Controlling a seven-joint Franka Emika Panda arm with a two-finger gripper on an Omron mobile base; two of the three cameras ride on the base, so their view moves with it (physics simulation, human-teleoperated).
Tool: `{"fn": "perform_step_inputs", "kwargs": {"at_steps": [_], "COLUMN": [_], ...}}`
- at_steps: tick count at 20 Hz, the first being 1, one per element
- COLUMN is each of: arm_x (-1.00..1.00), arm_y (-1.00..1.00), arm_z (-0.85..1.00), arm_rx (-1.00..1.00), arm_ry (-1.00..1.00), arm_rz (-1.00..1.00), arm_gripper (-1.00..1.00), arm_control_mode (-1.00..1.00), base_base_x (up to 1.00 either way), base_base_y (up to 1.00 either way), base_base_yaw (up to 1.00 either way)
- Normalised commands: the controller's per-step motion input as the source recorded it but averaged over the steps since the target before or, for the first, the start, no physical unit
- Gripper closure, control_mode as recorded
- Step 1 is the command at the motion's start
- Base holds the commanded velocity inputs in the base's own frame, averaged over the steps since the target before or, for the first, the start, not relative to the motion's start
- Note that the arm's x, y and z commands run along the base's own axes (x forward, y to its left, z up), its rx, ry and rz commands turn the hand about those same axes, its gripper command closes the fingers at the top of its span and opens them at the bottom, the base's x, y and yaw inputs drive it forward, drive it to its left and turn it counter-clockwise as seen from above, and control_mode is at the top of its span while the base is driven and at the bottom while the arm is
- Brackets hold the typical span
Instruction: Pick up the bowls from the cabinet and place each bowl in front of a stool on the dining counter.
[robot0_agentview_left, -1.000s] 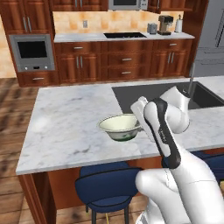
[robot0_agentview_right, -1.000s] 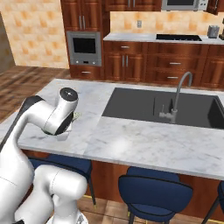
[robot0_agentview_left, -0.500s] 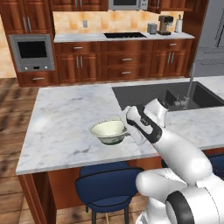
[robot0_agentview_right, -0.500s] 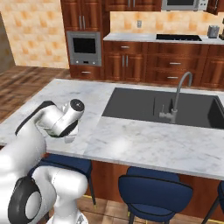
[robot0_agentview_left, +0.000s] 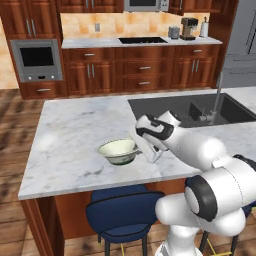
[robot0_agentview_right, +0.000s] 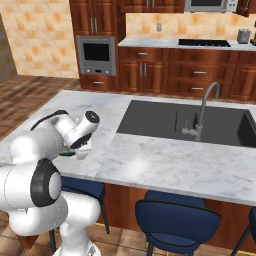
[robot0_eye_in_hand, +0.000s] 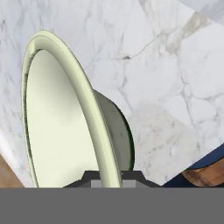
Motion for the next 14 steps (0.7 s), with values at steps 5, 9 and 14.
{"fn": "perform_step_inputs", "kwargs": {"at_steps": [5,9,14], "arm_x": [0.04,0.13,0.18], "arm_y": [0.1,0.08,0.01], "arm_z": [-0.36,-0.44,-0.28], "arm_rx": [0.0,0.0,0.0], "arm_ry": [0.0,0.0,0.0], "arm_rz": [0.05,0.04,0.03], "arm_gripper": [1.0,1.0,1.0], "arm_control_mode": [-1.0,-1.0,-1.0], "base_base_x": [0.0,0.0,0.0], "base_base_y": [0.0,0.0,0.0], "base_base_yaw": [0.0,0.0,0.0]}}
